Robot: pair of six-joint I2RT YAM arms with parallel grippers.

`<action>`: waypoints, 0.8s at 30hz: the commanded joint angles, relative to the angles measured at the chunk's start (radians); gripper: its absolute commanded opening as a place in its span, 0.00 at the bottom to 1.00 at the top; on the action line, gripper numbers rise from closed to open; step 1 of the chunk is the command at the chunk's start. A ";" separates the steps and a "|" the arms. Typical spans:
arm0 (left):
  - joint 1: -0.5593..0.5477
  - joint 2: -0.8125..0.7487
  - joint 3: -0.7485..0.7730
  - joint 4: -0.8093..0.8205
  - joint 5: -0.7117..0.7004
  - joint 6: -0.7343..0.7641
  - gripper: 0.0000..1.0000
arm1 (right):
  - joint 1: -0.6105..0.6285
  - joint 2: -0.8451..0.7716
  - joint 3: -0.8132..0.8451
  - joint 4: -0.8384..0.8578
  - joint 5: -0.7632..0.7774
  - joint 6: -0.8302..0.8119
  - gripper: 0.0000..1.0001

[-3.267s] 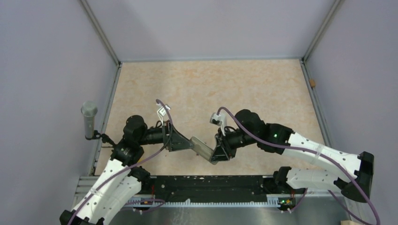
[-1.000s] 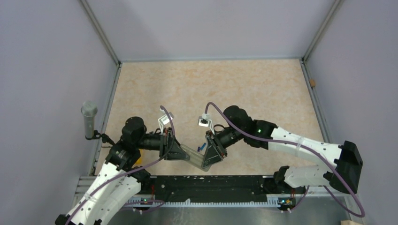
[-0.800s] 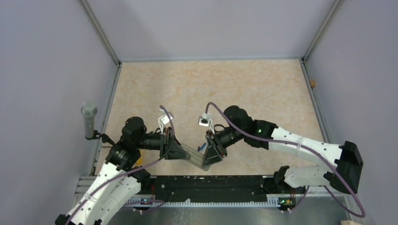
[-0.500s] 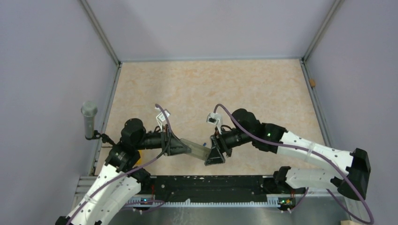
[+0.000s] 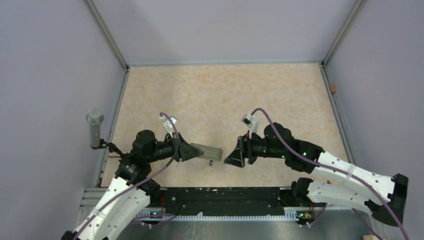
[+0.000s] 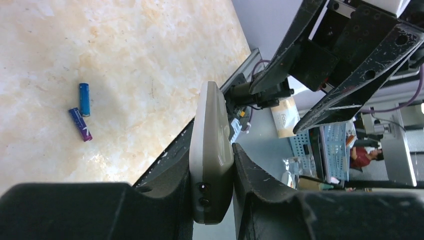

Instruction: Load the batteries into the remote control

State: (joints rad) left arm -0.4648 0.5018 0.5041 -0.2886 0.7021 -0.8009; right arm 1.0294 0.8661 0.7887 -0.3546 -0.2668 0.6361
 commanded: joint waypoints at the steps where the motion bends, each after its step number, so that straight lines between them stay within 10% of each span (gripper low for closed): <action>1: 0.002 -0.018 -0.015 0.084 -0.081 -0.061 0.00 | -0.005 -0.041 -0.046 0.146 0.090 0.112 0.62; 24: 0.002 -0.018 -0.084 0.196 -0.132 -0.201 0.00 | -0.006 0.098 -0.069 0.382 0.168 0.200 0.56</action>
State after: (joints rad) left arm -0.4648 0.4824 0.4221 -0.1719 0.5774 -0.9829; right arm 1.0290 0.9474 0.7109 -0.0662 -0.1143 0.8185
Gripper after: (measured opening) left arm 0.302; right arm 0.564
